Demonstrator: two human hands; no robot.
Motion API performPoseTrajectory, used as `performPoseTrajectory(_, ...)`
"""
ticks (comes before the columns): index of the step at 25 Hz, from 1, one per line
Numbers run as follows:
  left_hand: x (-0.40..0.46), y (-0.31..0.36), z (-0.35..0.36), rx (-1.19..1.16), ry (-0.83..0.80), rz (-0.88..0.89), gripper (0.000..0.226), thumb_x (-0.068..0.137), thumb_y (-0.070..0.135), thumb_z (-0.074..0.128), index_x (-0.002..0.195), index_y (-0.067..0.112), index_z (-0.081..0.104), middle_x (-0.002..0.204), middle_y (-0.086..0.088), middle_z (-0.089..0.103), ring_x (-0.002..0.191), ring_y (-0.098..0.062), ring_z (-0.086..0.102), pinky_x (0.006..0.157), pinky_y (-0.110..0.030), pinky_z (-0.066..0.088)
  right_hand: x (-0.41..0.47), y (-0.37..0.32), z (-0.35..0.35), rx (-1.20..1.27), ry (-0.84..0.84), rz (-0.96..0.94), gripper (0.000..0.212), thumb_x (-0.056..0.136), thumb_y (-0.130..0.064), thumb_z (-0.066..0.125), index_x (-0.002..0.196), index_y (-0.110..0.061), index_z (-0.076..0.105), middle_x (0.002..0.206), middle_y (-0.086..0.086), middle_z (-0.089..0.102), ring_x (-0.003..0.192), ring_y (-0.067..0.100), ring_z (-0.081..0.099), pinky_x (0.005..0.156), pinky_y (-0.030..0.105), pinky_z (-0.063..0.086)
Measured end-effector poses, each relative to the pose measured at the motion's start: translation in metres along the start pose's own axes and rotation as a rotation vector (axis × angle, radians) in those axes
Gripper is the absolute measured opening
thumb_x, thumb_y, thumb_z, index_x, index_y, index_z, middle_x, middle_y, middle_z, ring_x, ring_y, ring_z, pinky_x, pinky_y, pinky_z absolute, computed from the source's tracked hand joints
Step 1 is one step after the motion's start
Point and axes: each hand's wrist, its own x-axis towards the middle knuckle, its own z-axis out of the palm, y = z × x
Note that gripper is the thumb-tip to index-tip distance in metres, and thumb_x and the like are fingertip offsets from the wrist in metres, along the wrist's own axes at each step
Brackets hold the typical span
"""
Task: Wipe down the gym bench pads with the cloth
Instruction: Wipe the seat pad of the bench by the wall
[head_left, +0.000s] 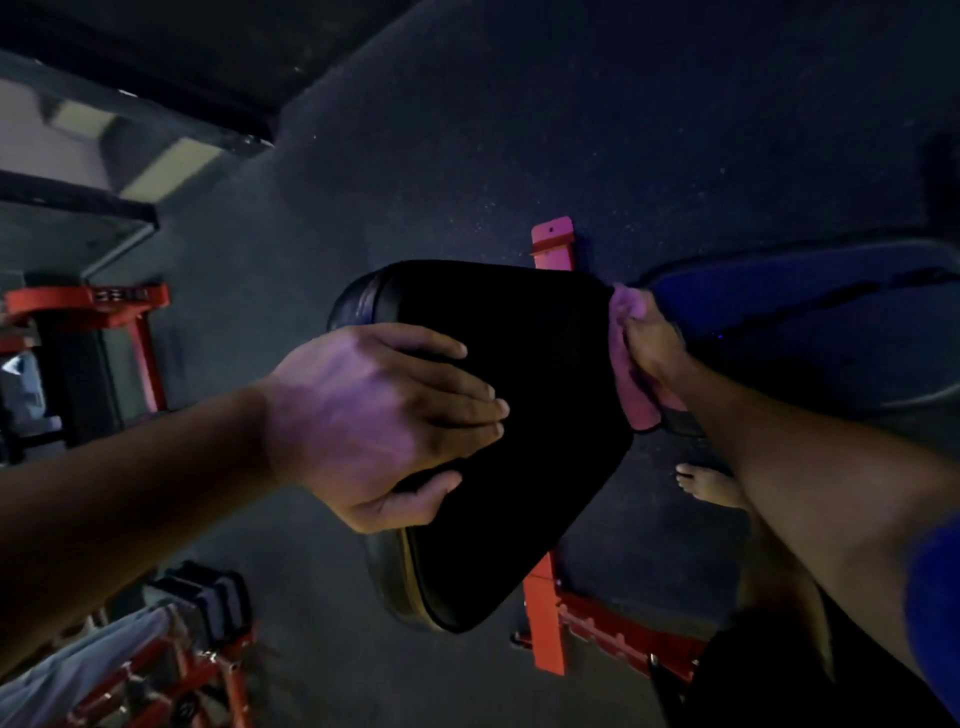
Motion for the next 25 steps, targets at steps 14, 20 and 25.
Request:
performPoseTrajectory(14,-0.002,-0.006,0.005,0.007,0.079,0.072,0.049,0.088,0.041,0.055,0.122,0.014,0.077,0.129,-0.002,0.073,0.12,-0.018,0.07,0.104,-0.042,0.052,0.017,-0.053,-0.003,0.026,0.032,-0.149,0.018,0.084,-0.028,0.053,0.089,-0.026,0.07,0.093,-0.005,0.072,0.084,0.014,0.065,0.075,0.029,0.051)
performPoseTrajectory(20,-0.003,-0.008,0.006,-0.002,0.086,0.08,0.048,0.089,0.04,0.052,0.121,0.013,0.077,0.127,-0.003,0.074,0.119,-0.019,0.07,0.103,-0.042,0.052,-0.041,0.045,-0.003,-0.11,-0.038,0.047,0.043,0.097,-0.055,0.046,0.11,-0.021,0.068,0.107,0.006,0.07,0.1,0.023,0.07,0.087,0.035,0.057)
performPoseTrajectory(25,-0.003,-0.009,0.007,0.016,0.082,0.085,0.05,0.091,0.039,0.049,0.124,0.013,0.076,0.129,-0.003,0.073,0.12,-0.019,0.07,0.105,-0.04,0.05,-0.084,0.049,-0.006,-0.053,-0.09,0.133,0.017,0.099,-0.022,0.054,0.098,-0.012,0.068,0.086,0.009,0.067,0.076,0.022,0.068,0.059,0.02,0.056)
